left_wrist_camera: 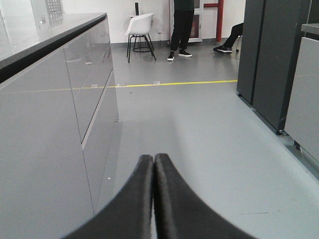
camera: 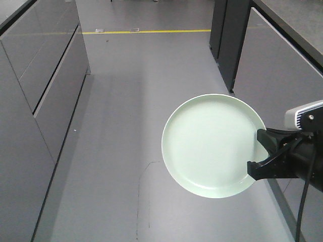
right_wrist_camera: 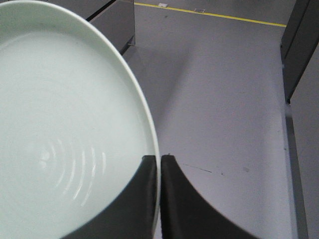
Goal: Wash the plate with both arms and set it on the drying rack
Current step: 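Hold the plate in the right gripper while driving down the aisle, then keep holding the plate while driving toward the counter with the plant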
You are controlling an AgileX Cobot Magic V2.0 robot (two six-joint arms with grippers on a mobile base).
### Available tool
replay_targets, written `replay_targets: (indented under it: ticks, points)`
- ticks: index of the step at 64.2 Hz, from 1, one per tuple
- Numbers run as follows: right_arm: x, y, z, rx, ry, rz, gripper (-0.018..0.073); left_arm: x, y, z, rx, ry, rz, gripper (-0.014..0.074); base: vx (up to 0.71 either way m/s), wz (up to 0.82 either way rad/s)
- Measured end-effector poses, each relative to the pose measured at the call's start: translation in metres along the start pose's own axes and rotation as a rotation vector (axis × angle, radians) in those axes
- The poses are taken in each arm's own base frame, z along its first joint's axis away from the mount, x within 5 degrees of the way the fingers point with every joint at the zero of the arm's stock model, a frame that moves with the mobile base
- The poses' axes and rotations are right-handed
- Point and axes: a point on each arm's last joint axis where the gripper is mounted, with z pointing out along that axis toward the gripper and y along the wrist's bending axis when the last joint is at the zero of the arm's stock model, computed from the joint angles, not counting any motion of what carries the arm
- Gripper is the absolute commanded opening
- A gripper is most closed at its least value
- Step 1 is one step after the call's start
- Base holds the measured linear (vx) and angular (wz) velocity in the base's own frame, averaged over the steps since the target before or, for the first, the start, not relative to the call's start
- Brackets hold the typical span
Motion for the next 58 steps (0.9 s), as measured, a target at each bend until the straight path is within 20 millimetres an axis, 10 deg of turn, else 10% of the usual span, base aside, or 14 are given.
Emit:
replay_targets:
  ticks: [58]
  points:
    - [0.0000, 0.0000, 0.0000, 0.000, 0.000, 0.000, -0.0008, 0.0000, 0.0000, 0.0000, 0.000, 0.000, 0.000, -0.0006, 0.21, 0.06]
